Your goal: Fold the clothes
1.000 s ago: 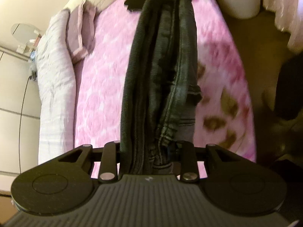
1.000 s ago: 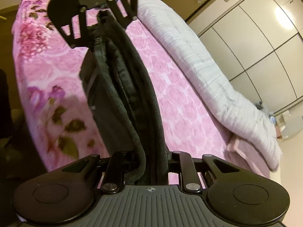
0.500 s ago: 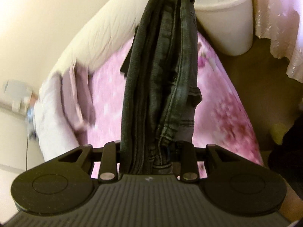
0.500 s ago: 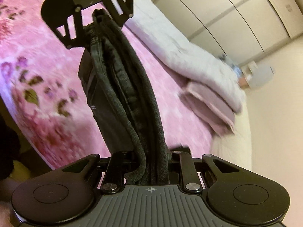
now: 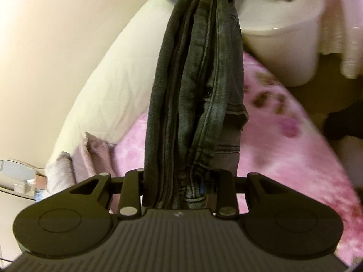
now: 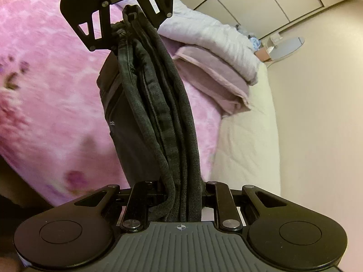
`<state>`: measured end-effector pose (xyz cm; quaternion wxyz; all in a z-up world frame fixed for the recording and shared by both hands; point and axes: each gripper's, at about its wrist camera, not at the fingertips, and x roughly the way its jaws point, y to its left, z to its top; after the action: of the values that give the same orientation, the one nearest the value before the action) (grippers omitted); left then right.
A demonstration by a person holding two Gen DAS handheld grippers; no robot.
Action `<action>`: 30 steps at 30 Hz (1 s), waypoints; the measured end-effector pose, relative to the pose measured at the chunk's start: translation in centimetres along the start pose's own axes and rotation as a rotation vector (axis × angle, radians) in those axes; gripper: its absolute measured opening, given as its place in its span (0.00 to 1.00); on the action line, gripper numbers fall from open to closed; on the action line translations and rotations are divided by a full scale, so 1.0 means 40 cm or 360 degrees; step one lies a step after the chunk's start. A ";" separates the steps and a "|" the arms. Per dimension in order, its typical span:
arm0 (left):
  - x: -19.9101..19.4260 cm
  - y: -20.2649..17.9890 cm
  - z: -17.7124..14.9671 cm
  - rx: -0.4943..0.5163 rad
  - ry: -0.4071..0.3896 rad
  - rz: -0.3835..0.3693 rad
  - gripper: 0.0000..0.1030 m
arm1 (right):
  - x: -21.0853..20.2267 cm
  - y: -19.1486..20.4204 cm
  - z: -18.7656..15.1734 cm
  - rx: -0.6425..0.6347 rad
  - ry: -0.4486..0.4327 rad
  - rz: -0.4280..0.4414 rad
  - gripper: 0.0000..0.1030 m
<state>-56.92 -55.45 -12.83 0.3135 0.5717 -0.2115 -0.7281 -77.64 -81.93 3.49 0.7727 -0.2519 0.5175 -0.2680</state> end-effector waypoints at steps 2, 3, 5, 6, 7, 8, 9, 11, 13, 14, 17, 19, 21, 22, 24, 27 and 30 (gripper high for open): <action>0.084 0.029 0.019 -0.0050 0.0050 0.0079 0.27 | 0.089 -0.088 -0.053 -0.0048 -0.0071 -0.0044 0.18; 0.126 0.037 0.027 -0.0061 0.0063 0.0119 0.27 | 0.132 -0.120 -0.077 -0.0073 -0.0102 -0.0081 0.18; 0.219 0.044 0.042 -0.0070 0.0078 0.0197 0.27 | 0.224 -0.170 -0.133 -0.0092 -0.0161 -0.0156 0.19; 0.275 0.026 0.043 -0.0067 0.0094 0.0218 0.27 | 0.277 -0.175 -0.164 -0.0096 -0.0179 -0.0182 0.19; 0.334 0.001 0.042 -0.0062 0.0116 0.0229 0.28 | 0.329 -0.166 -0.194 -0.0103 -0.0188 -0.0193 0.19; 0.399 -0.038 0.033 -0.0054 0.0148 0.0217 0.29 | 0.384 -0.148 -0.226 -0.0108 -0.0183 -0.0177 0.19; 0.467 -0.084 0.019 -0.0044 0.0186 0.0195 0.30 | 0.446 -0.116 -0.261 -0.0109 -0.0151 -0.0113 0.20; 0.593 -0.183 0.005 -0.0006 0.0307 0.0038 0.32 | 0.564 -0.051 -0.327 -0.0119 -0.0076 0.0026 0.21; 0.660 -0.260 -0.013 -0.0005 0.0371 -0.0155 0.34 | 0.652 0.021 -0.373 -0.0164 0.0048 0.0217 0.23; 0.668 -0.292 -0.026 0.0013 0.0371 -0.0142 0.36 | 0.683 0.052 -0.393 -0.0179 0.0087 0.0281 0.25; 0.630 -0.323 -0.071 -0.0012 0.0286 -0.0031 0.39 | 0.663 0.063 -0.423 -0.0115 0.0034 0.0251 0.31; 0.599 -0.327 -0.099 -0.0017 0.0230 -0.0003 0.40 | 0.650 0.064 -0.431 -0.0099 0.0034 0.0244 0.34; 0.596 -0.330 -0.108 0.0008 0.0218 -0.0010 0.40 | 0.641 0.069 -0.438 -0.0103 0.0037 0.0237 0.35; 0.596 -0.331 -0.111 0.0020 0.0217 -0.0018 0.39 | 0.641 0.074 -0.437 -0.0098 0.0045 0.0242 0.35; 0.603 -0.320 -0.116 -0.0002 0.0222 -0.0040 0.34 | 0.649 0.067 -0.427 -0.0037 0.0068 0.0277 0.33; 0.587 -0.291 -0.125 -0.0015 0.0213 0.0029 0.31 | 0.618 0.018 -0.408 0.0006 0.0013 0.0188 0.26; 0.501 -0.222 -0.127 -0.0079 0.0147 0.0233 0.28 | 0.575 -0.042 -0.387 0.0036 -0.0068 0.0061 0.25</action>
<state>-56.93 -62.87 -34.08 0.3894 0.5797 -0.2199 -0.6811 -84.99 -100.40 -15.91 0.7913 -0.2389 0.5024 -0.2536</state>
